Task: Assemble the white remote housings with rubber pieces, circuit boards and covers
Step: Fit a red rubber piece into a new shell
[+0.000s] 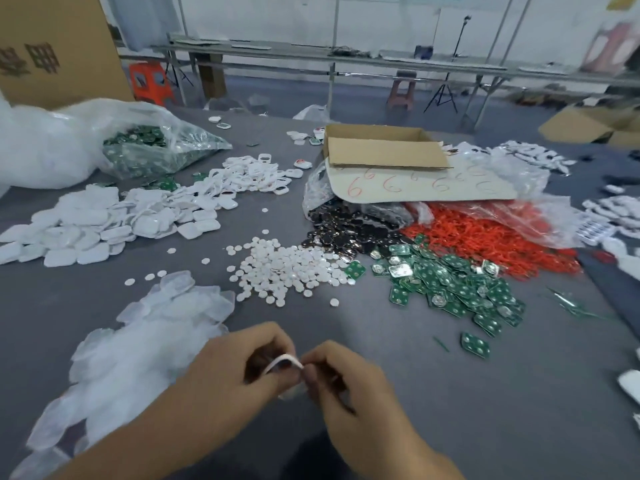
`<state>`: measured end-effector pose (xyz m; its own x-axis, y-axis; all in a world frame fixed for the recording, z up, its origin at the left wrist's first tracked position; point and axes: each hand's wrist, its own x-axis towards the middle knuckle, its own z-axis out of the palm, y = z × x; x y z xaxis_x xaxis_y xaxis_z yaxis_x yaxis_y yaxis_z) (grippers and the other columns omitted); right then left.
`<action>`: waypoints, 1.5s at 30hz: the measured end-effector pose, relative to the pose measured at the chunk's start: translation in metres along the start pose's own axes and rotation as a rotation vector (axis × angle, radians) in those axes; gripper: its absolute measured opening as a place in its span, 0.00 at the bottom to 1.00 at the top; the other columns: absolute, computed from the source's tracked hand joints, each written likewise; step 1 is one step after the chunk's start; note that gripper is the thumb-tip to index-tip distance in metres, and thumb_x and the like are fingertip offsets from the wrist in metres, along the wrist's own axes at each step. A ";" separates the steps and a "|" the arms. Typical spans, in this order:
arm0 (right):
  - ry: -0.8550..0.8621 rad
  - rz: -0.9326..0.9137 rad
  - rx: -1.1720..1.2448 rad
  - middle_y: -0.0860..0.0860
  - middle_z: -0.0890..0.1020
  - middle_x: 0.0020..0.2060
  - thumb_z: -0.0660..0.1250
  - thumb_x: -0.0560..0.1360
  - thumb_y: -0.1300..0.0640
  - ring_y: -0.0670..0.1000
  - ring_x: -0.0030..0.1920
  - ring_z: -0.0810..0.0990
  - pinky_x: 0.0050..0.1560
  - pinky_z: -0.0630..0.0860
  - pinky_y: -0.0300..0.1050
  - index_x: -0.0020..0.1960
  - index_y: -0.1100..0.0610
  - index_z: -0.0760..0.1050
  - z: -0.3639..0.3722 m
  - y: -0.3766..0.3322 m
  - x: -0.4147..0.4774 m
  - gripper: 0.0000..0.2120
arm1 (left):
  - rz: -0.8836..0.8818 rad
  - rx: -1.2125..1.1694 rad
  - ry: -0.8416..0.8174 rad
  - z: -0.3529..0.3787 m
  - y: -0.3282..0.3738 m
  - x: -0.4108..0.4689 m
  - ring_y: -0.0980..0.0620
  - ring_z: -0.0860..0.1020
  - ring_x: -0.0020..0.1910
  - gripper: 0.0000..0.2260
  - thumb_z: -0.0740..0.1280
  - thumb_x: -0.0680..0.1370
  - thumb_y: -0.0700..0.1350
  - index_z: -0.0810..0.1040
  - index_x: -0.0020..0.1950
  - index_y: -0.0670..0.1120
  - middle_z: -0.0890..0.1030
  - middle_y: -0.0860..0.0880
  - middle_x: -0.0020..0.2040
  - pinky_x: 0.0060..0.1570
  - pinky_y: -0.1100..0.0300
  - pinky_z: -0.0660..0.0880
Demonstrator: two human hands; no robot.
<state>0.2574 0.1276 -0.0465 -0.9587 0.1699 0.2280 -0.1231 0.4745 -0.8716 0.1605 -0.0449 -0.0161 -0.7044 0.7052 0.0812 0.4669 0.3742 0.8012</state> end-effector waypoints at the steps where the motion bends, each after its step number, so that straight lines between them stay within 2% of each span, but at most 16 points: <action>1: 0.026 0.009 -0.024 0.41 0.79 0.34 0.66 0.79 0.55 0.42 0.32 0.74 0.34 0.67 0.31 0.45 0.48 0.77 -0.004 0.003 0.001 0.05 | -0.008 -0.002 0.024 0.009 0.000 0.007 0.57 0.76 0.34 0.05 0.73 0.76 0.51 0.79 0.49 0.54 0.82 0.54 0.36 0.37 0.62 0.71; 6: 0.145 0.114 -0.232 0.43 0.82 0.37 0.67 0.79 0.55 0.45 0.37 0.79 0.38 0.74 0.40 0.43 0.47 0.78 -0.041 0.030 0.013 0.07 | 0.002 -0.052 0.077 0.055 0.004 0.058 0.62 0.78 0.37 0.05 0.73 0.76 0.46 0.81 0.43 0.56 0.82 0.59 0.37 0.38 0.70 0.71; 12: 0.102 0.363 -0.455 0.39 0.83 0.34 0.69 0.77 0.52 0.36 0.36 0.78 0.39 0.71 0.35 0.42 0.46 0.84 -0.110 0.055 0.052 0.07 | 0.055 -0.164 0.131 0.105 0.007 0.110 0.60 0.78 0.36 0.02 0.73 0.77 0.44 0.82 0.46 0.50 0.81 0.57 0.36 0.40 0.69 0.72; 14: 0.286 0.404 -0.490 0.40 0.84 0.38 0.70 0.77 0.53 0.41 0.38 0.81 0.42 0.74 0.38 0.44 0.47 0.84 -0.137 0.065 0.076 0.06 | 0.059 -0.178 0.155 0.115 0.003 0.117 0.57 0.79 0.37 0.04 0.72 0.78 0.45 0.80 0.50 0.52 0.81 0.57 0.37 0.43 0.67 0.73; 17: 0.499 0.433 -0.623 0.48 0.84 0.42 0.67 0.78 0.57 0.45 0.34 0.80 0.39 0.73 0.36 0.51 0.52 0.84 -0.170 0.087 0.120 0.07 | 0.060 -0.264 0.182 0.119 -0.006 0.121 0.60 0.76 0.31 0.08 0.73 0.77 0.45 0.75 0.51 0.55 0.80 0.61 0.37 0.35 0.74 0.68; 21: 0.298 0.626 -0.805 0.52 0.84 0.43 0.69 0.78 0.52 0.57 0.47 0.82 0.57 0.79 0.57 0.51 0.53 0.84 -0.185 0.124 0.168 0.07 | 0.046 -0.352 0.187 0.117 -0.013 0.123 0.61 0.76 0.33 0.07 0.73 0.78 0.45 0.78 0.51 0.57 0.83 0.59 0.40 0.37 0.74 0.69; 24: 0.258 0.680 -0.859 0.51 0.84 0.41 0.70 0.77 0.50 0.59 0.49 0.82 0.59 0.77 0.62 0.47 0.52 0.83 -0.189 0.134 0.183 0.06 | 0.025 -0.393 0.177 0.116 -0.018 0.124 0.61 0.79 0.38 0.09 0.73 0.78 0.47 0.79 0.55 0.59 0.84 0.59 0.44 0.41 0.72 0.72; 27: 0.279 0.667 -0.892 0.52 0.82 0.43 0.68 0.79 0.54 0.58 0.49 0.79 0.61 0.73 0.59 0.44 0.51 0.79 -0.194 0.130 0.187 0.06 | -0.003 -0.468 0.175 0.116 -0.019 0.125 0.58 0.82 0.42 0.12 0.76 0.75 0.48 0.79 0.56 0.59 0.85 0.58 0.46 0.44 0.69 0.76; 29: 0.407 0.539 -0.824 0.51 0.81 0.44 0.65 0.81 0.56 0.55 0.45 0.80 0.53 0.76 0.55 0.44 0.52 0.75 -0.194 0.117 0.176 0.07 | -0.022 -0.528 0.165 0.115 -0.019 0.125 0.53 0.82 0.41 0.13 0.78 0.73 0.48 0.80 0.55 0.58 0.84 0.56 0.46 0.44 0.63 0.79; 32: 0.538 0.341 -0.435 0.49 0.82 0.40 0.63 0.82 0.57 0.46 0.38 0.81 0.40 0.79 0.46 0.48 0.53 0.74 -0.179 0.081 0.132 0.05 | -0.015 -0.568 0.149 0.112 -0.019 0.125 0.50 0.82 0.42 0.12 0.78 0.74 0.45 0.81 0.52 0.57 0.84 0.54 0.44 0.44 0.60 0.81; 35: 0.398 0.289 0.065 0.53 0.84 0.36 0.63 0.81 0.64 0.47 0.33 0.81 0.37 0.79 0.37 0.50 0.59 0.77 -0.140 0.056 0.072 0.05 | 0.011 -0.561 0.146 0.111 -0.018 0.122 0.53 0.83 0.42 0.11 0.78 0.74 0.44 0.82 0.52 0.56 0.84 0.53 0.44 0.45 0.62 0.80; 37: 0.335 0.385 0.185 0.56 0.84 0.35 0.63 0.80 0.70 0.49 0.32 0.81 0.36 0.80 0.38 0.49 0.60 0.79 -0.117 0.054 0.034 0.09 | 0.042 -0.571 0.098 0.110 -0.017 0.119 0.55 0.83 0.42 0.12 0.78 0.74 0.42 0.84 0.53 0.57 0.84 0.55 0.43 0.45 0.63 0.79; 39: 0.337 0.502 0.121 0.55 0.85 0.34 0.66 0.79 0.69 0.50 0.30 0.82 0.35 0.80 0.39 0.47 0.60 0.81 -0.100 0.059 0.005 0.08 | 0.092 -0.500 0.025 0.110 -0.016 0.117 0.59 0.79 0.40 0.12 0.78 0.74 0.42 0.85 0.52 0.58 0.81 0.59 0.39 0.45 0.65 0.76; 41: 0.348 0.541 -0.135 0.50 0.86 0.35 0.70 0.77 0.63 0.48 0.30 0.83 0.36 0.79 0.38 0.45 0.53 0.84 -0.091 0.062 -0.015 0.07 | 0.135 -0.412 -0.052 0.109 -0.014 0.115 0.56 0.81 0.45 0.11 0.77 0.74 0.42 0.85 0.50 0.57 0.81 0.56 0.43 0.50 0.59 0.78; 43: 0.347 0.458 -0.410 0.44 0.84 0.40 0.74 0.74 0.58 0.42 0.34 0.82 0.41 0.77 0.34 0.43 0.45 0.85 -0.088 0.060 -0.024 0.08 | 0.161 -0.390 -0.118 0.106 -0.012 0.113 0.51 0.83 0.48 0.09 0.77 0.74 0.42 0.83 0.47 0.55 0.83 0.52 0.46 0.53 0.55 0.80; 45: 0.315 0.378 -0.501 0.41 0.82 0.43 0.74 0.74 0.57 0.40 0.42 0.80 0.46 0.72 0.27 0.49 0.44 0.86 -0.089 0.057 -0.027 0.09 | 0.156 -0.419 -0.166 0.101 -0.011 0.111 0.47 0.84 0.47 0.06 0.76 0.73 0.41 0.82 0.44 0.52 0.85 0.49 0.43 0.51 0.54 0.80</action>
<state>0.2992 0.2263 -0.0636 -0.7834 0.6079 0.1293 0.4096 0.6615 -0.6283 0.1314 0.0902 -0.0760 -0.5324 0.8329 0.1511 0.2802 0.0050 0.9599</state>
